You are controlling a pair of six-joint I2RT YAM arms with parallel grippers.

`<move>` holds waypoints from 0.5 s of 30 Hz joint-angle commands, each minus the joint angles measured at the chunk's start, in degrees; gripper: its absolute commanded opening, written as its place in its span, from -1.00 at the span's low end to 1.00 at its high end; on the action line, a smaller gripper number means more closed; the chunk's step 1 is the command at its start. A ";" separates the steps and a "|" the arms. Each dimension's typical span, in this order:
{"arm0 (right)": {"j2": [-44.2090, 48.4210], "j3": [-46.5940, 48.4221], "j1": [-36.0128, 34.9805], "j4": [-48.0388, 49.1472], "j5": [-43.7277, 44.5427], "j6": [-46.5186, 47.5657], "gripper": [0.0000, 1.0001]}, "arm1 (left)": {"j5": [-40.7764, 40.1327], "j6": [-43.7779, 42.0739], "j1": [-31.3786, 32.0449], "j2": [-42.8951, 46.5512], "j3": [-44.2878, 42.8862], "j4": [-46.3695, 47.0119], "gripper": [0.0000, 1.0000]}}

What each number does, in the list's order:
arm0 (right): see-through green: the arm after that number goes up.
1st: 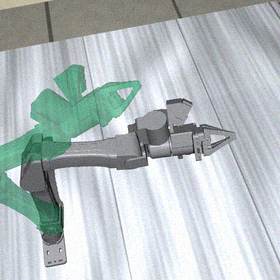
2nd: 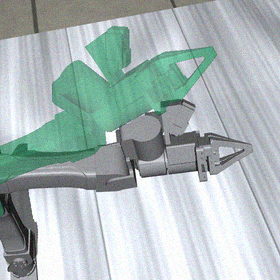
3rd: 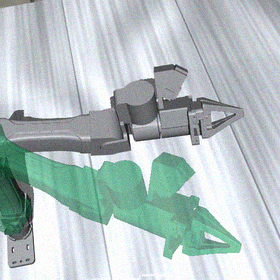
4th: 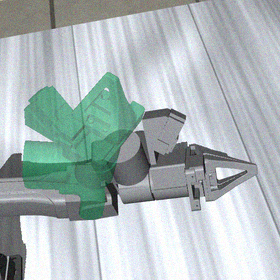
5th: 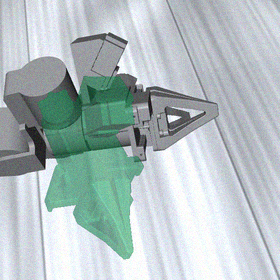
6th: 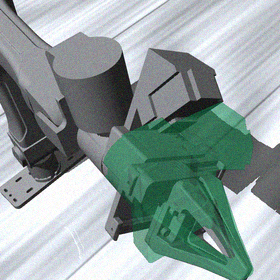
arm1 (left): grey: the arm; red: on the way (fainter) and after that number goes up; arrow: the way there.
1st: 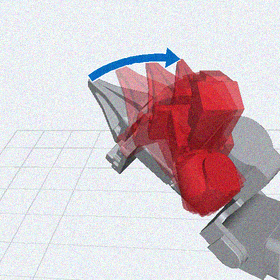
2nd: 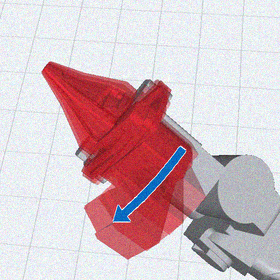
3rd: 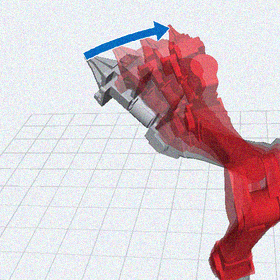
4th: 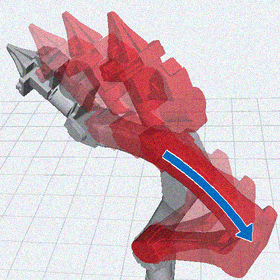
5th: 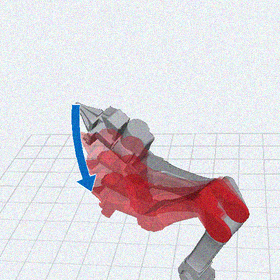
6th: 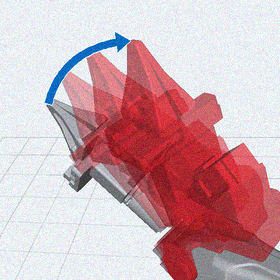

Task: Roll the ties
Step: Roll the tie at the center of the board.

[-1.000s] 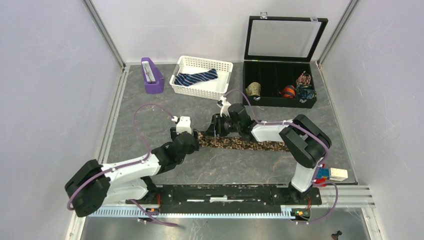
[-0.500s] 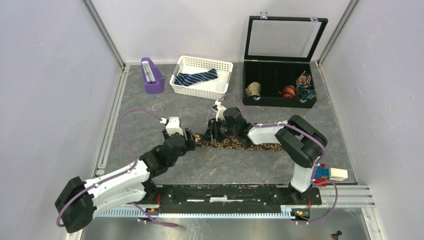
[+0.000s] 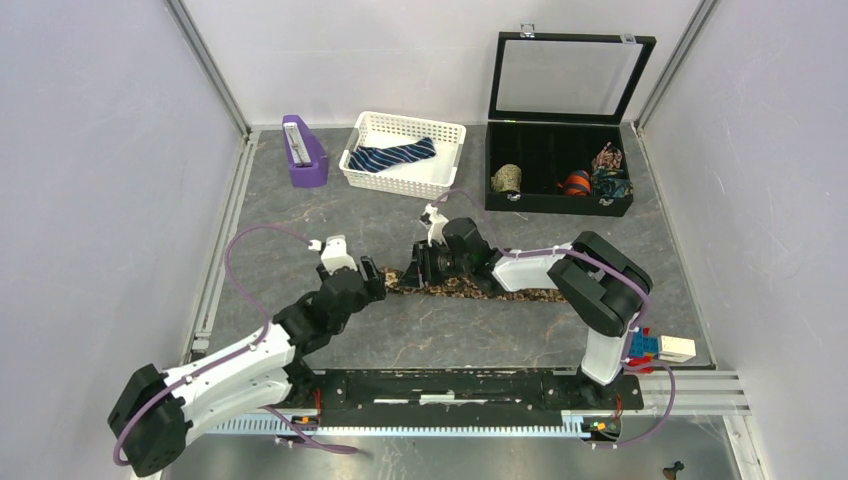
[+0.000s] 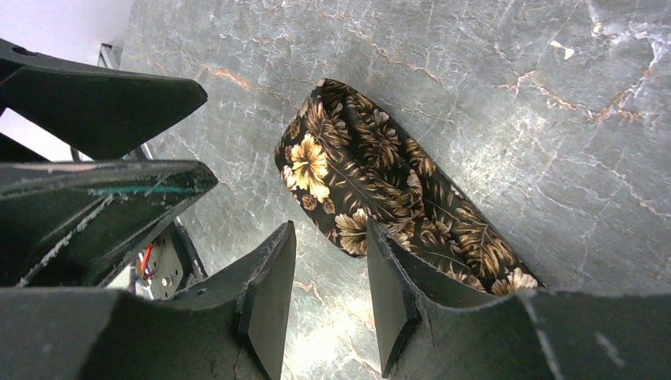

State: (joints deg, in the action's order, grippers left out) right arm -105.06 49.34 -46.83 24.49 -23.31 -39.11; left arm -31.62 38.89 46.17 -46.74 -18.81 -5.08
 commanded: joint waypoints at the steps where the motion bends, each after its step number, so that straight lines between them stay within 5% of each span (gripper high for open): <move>1: 2.02 3.41 0.24 -2.52 1.36 3.52 -0.09 | 2.17 5.69 -2.54 1.39 0.64 -1.74 0.52; 9: 1.22 11.98 2.59 -10.84 2.96 7.94 -0.05 | 4.55 10.20 -2.93 3.94 -3.91 -16.56 0.29; 15: -5.54 22.19 3.87 -16.27 3.42 10.71 -0.07 | 11.56 13.27 -2.93 2.55 -1.26 -15.57 -0.05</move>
State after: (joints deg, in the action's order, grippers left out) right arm -106.63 65.69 -43.66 11.73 -20.73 -31.38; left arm -24.67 47.42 43.46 -43.53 -20.62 -19.86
